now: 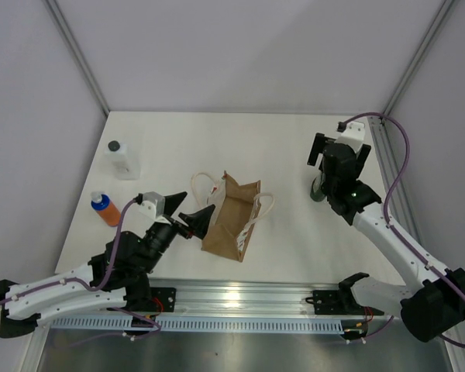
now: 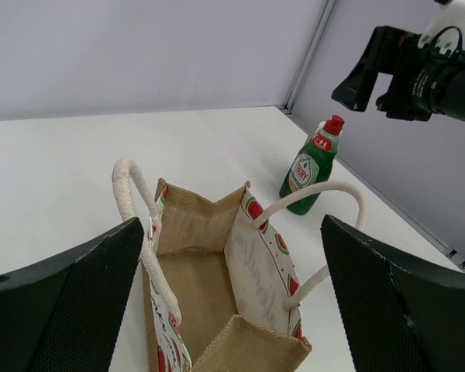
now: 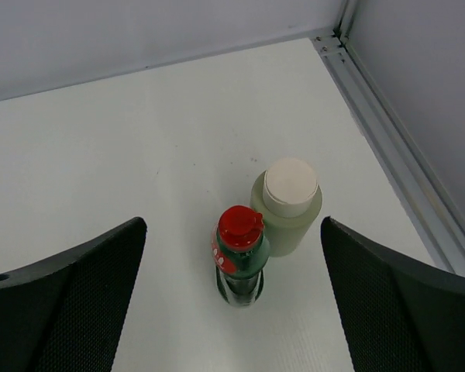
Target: Place the personal care products into the canvas bag
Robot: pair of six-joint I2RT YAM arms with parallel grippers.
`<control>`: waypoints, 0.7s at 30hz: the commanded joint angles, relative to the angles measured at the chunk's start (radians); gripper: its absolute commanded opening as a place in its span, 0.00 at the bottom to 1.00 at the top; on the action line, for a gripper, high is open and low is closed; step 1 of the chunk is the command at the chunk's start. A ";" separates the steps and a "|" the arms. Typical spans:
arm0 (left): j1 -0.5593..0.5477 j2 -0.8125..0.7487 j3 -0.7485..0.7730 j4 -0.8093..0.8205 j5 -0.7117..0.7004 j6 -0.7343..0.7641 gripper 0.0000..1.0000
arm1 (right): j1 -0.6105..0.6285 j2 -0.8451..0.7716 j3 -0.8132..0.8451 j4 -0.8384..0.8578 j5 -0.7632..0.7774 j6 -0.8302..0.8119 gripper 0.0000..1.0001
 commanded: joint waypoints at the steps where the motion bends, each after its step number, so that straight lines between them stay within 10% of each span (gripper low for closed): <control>1: -0.003 -0.027 -0.014 0.034 -0.013 -0.014 0.99 | -0.056 0.013 -0.007 0.038 -0.093 0.018 0.97; 21: -0.003 0.022 0.002 0.037 0.000 -0.005 0.99 | -0.127 0.238 -0.121 0.239 -0.129 -0.011 0.85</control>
